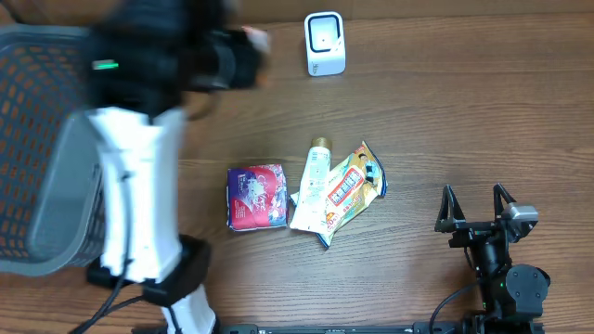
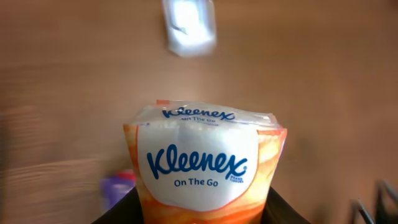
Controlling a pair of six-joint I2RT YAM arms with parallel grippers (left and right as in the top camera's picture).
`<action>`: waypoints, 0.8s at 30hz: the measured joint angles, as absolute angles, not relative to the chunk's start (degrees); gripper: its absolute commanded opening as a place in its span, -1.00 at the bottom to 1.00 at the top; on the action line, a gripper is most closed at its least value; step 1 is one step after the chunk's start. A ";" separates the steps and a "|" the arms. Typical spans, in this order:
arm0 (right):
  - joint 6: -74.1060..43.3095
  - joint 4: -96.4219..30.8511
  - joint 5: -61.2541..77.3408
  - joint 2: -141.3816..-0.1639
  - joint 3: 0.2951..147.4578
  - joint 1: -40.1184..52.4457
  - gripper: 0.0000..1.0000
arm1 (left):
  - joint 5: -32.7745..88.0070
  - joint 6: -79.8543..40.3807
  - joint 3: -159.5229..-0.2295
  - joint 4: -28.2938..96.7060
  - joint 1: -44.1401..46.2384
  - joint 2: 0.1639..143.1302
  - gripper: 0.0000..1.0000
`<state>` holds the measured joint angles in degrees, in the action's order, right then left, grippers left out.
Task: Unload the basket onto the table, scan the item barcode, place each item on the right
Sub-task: 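Carry the Kleenex pack out and drop it on the table pile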
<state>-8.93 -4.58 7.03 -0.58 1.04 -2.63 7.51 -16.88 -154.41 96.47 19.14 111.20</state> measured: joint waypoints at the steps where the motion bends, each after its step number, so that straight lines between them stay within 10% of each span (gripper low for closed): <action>1: -8.95 -4.60 7.05 -0.58 1.04 -2.63 1.00 | 7.53 -16.88 -153.60 96.44 22.68 112.20 -0.24; 19: -8.95 -4.56 7.05 -0.58 1.04 -2.63 1.00 | -6.83 -10.22 -150.08 96.29 45.89 144.94 -0.12; 24: -8.93 -4.58 7.03 -0.58 1.04 -2.63 1.00 | -10.22 -0.78 -150.06 92.77 44.40 146.56 0.99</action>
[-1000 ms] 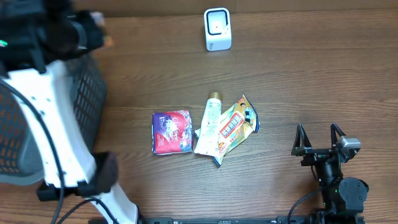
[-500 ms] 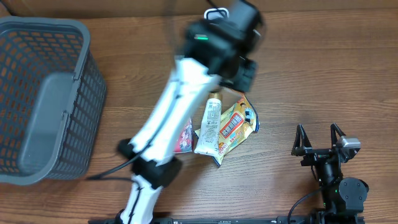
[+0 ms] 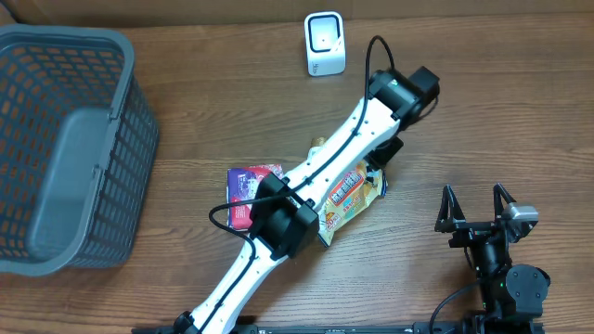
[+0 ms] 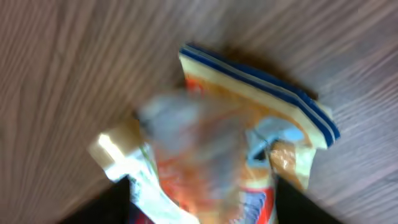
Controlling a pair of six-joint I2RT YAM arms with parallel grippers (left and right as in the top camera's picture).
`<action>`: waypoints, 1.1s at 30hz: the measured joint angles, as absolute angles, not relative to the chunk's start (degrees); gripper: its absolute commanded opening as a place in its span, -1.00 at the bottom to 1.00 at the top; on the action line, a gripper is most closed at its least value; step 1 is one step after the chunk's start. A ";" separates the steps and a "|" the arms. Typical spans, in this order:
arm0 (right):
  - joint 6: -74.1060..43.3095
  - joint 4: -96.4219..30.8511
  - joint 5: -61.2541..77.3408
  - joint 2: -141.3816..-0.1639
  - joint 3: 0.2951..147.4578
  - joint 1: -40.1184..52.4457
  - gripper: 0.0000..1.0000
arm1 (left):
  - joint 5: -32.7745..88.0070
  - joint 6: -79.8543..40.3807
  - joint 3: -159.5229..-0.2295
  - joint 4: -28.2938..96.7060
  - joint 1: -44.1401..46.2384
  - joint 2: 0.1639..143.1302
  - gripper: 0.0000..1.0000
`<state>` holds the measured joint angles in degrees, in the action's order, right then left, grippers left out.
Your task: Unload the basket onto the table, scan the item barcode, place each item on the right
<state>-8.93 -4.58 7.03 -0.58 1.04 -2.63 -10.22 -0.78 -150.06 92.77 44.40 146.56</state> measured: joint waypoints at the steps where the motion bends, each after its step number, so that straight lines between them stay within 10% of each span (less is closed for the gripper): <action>1: -8.95 -4.56 7.05 -0.58 1.04 -2.63 1.00 | -9.39 0.99 -150.06 91.94 43.81 146.56 1.00; 24: -8.95 -4.56 7.03 -0.58 1.04 -2.63 1.00 | -1.02 3.07 -174.32 89.54 31.73 111.87 1.00; 33: -8.95 -4.58 7.03 -0.58 1.04 -2.63 1.00 | -10.74 1.56 -173.99 61.78 31.73 102.78 1.00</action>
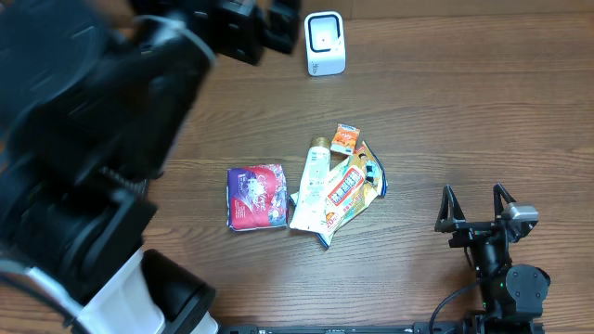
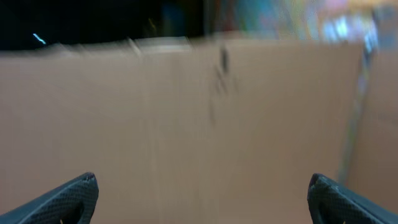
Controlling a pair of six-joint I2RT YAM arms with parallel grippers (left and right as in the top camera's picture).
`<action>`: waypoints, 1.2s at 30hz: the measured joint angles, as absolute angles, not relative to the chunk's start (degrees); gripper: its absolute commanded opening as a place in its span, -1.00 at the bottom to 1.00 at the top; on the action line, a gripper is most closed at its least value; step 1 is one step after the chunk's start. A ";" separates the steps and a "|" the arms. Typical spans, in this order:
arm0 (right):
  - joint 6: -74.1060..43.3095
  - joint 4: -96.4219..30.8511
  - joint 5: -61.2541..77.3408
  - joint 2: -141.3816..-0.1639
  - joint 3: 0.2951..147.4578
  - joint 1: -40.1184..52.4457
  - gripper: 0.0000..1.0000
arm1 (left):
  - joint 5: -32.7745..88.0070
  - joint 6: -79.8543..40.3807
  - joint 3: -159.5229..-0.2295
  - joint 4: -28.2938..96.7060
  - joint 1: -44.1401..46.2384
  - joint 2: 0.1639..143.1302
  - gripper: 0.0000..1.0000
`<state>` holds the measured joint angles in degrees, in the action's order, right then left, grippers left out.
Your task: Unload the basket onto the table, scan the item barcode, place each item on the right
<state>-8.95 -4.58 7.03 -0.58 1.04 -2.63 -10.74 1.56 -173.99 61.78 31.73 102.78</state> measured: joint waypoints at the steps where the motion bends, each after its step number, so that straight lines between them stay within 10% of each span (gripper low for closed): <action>1: -8.97 -4.56 7.05 -0.58 1.04 -2.63 1.00 | -12.40 1.63 -173.99 59.37 31.73 102.26 1.00; 18: -14.96 -3.90 9.96 -0.58 1.10 -2.61 1.00 | -34.41 13.04 -115.55 32.69 25.74 85.25 1.00; 36: -15.05 -49.17 11.44 -21.91 41.01 -2.63 1.00 | -32.97 10.44 -93.97 29.15 17.80 70.13 0.99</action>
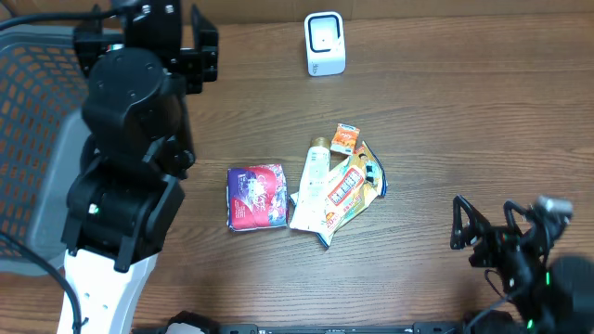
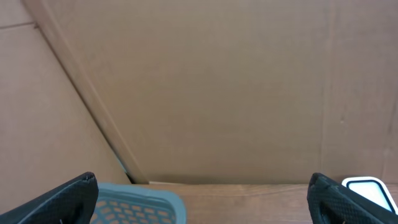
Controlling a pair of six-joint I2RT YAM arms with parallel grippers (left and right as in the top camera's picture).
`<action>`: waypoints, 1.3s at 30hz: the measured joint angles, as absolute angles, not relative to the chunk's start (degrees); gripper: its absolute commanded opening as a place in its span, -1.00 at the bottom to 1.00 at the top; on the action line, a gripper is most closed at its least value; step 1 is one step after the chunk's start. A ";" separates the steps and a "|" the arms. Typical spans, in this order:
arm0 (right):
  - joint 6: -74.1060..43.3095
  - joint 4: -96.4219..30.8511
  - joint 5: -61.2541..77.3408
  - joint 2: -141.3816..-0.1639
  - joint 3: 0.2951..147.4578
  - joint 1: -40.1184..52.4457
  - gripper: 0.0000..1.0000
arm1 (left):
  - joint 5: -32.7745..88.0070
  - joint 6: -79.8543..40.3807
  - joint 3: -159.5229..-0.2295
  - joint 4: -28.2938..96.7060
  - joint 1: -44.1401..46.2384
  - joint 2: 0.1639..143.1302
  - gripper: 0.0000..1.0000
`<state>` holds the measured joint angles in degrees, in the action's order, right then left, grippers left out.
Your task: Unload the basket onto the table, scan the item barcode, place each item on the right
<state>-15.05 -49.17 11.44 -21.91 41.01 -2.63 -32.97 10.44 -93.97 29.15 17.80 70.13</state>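
Observation:
A small orange Kleenex pack (image 1: 346,137) lies on the table at the top of the pile, touching no gripper. At the back edge stands the white barcode scanner (image 1: 325,44), whose corner also shows in the left wrist view (image 2: 371,188). My left gripper (image 2: 202,200) is open and empty, lifted high and facing a cardboard wall. In the overhead view the left arm (image 1: 130,167) looms large over the left side. My right gripper (image 1: 483,227) sits open at the front right, empty.
A purple packet (image 1: 257,196), a white tube (image 1: 314,184) and an orange snack bag (image 1: 353,188) lie together mid-table. A grey basket (image 1: 32,148) stands at the left, partly under the left arm; its rim (image 2: 140,198) shows below the left fingers.
The left arm has settled from a blur near the camera into a raised pose over the basket side, still open. The right arm has shifted a little right and toward the front. The items lie unmoved.
My left gripper held the Kleenex pack up toward the scanner. Then it was reached out low over the pile by the snack bag. After that the pack lay on the table beside the tube and the gripper was open and lifted, as it is now.

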 measured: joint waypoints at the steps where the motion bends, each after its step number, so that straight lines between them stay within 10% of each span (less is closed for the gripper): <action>1: -15.00 -50.50 11.53 -24.84 42.33 -2.63 0.99 | -32.71 10.20 -93.62 29.17 17.30 69.91 1.00; 15: -12.53 -64.42 22.96 -61.76 66.22 -2.63 1.00 | -27.09 3.38 -86.59 27.44 7.35 62.96 1.00; 19: -11.44 -61.52 26.76 -68.20 66.22 -2.61 0.62 | -25.58 0.49 -86.46 28.27 6.96 62.85 1.00; 39: -10.46 -51.00 36.21 -94.21 66.17 8.23 1.00 | -22.90 -17.21 -85.62 53.91 6.96 70.26 0.99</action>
<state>-10.46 -51.00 36.21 -94.21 66.17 8.23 -22.90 -17.21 -85.62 53.91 6.96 70.26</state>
